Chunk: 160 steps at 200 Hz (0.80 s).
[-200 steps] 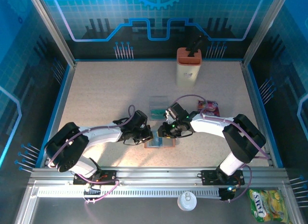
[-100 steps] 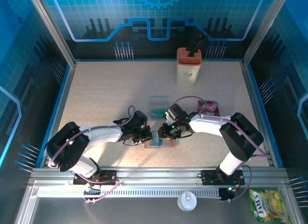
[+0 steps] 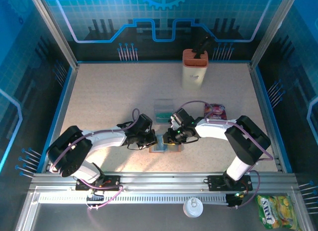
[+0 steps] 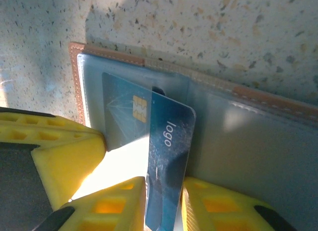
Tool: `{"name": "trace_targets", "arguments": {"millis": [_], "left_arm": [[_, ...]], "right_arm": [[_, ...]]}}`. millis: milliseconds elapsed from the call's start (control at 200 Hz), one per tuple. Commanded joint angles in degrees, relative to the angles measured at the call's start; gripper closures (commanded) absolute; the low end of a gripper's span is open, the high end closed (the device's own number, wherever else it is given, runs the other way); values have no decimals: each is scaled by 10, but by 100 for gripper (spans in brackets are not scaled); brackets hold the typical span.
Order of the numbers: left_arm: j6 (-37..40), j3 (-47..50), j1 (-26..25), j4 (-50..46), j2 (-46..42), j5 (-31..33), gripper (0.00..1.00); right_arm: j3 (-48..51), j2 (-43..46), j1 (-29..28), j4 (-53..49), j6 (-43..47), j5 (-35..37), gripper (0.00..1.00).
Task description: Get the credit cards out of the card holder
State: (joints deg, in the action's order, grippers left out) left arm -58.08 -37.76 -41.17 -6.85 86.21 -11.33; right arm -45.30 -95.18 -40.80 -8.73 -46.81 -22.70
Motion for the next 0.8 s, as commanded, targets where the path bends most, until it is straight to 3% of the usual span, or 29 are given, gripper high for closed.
{"name": "trace_targets", "arguments": {"millis": [0, 795], "left_arm": [[10, -8, -3, -29, 8, 7, 100], [3, 6, -3, -33, -10, 18, 100]], "right_arm": [[4, 2, 10, 16, -9, -20, 76], [27, 76, 29, -34, 13, 10, 92]]}}
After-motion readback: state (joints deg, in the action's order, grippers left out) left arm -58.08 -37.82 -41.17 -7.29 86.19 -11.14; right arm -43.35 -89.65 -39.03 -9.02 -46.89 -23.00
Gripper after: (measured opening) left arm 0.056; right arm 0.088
